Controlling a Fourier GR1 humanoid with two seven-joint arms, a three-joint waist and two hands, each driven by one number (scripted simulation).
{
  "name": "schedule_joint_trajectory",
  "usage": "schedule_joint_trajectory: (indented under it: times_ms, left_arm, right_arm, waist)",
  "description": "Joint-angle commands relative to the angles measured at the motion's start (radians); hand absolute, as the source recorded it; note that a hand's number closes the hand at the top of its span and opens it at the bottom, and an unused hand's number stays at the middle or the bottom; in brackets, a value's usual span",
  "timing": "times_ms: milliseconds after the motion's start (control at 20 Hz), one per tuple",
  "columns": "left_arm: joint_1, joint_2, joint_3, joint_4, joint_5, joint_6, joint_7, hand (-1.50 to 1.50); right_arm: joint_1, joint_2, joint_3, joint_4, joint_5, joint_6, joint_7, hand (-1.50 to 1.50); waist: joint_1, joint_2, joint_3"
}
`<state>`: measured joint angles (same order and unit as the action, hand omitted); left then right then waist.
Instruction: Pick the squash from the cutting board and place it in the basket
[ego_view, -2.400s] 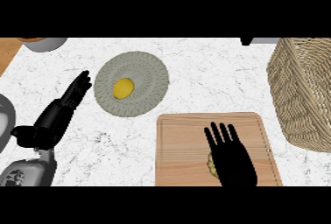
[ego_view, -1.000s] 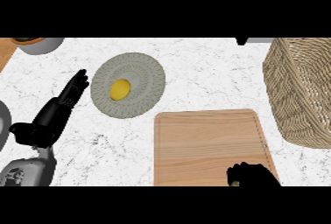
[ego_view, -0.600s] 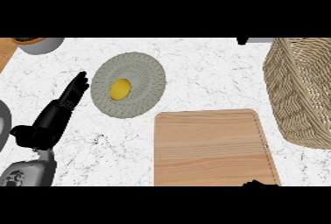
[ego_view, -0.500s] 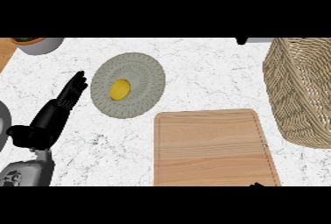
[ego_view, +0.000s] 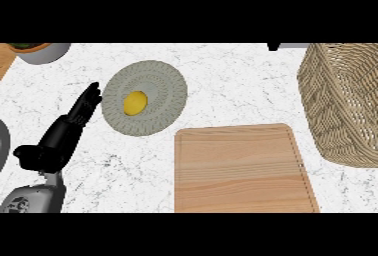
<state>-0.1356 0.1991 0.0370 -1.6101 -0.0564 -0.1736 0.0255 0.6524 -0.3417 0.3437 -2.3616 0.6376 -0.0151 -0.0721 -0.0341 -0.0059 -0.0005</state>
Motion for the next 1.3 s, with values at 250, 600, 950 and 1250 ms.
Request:
schedule_joint_trajectory:
  times_ms: [250, 600, 950, 1250]
  left_arm:
    - [-0.003, 0.028, 0.022, -0.005, 0.020, -0.029, 0.013, 0.00]
    - [0.002, 0.023, 0.016, -0.003, 0.028, -0.047, -0.012, 0.00]
    - [-0.024, 0.011, 0.007, -0.004, 0.015, -0.034, 0.010, 0.00]
    - [-0.069, 0.004, 0.015, 0.049, 0.033, -0.056, 0.017, 0.00]
  right_arm:
    - [0.066, -0.026, -0.223, -0.328, -0.178, 0.064, 0.156, 1.50]
    - [-0.258, -0.008, -0.386, -0.238, -0.247, 0.120, 0.401, 1.50]
    - [-0.727, -0.023, -0.540, -0.024, -0.305, 0.151, 0.699, 1.50]
    - [-0.990, -0.109, -0.701, 0.260, -0.352, 0.100, 0.715, 1.50]
  waist:
    - [0.006, 0.003, -0.002]
    - [0.039, 0.008, -0.003]
    - [0.052, 0.008, -0.002]
    - [0.040, 0.008, 0.000]
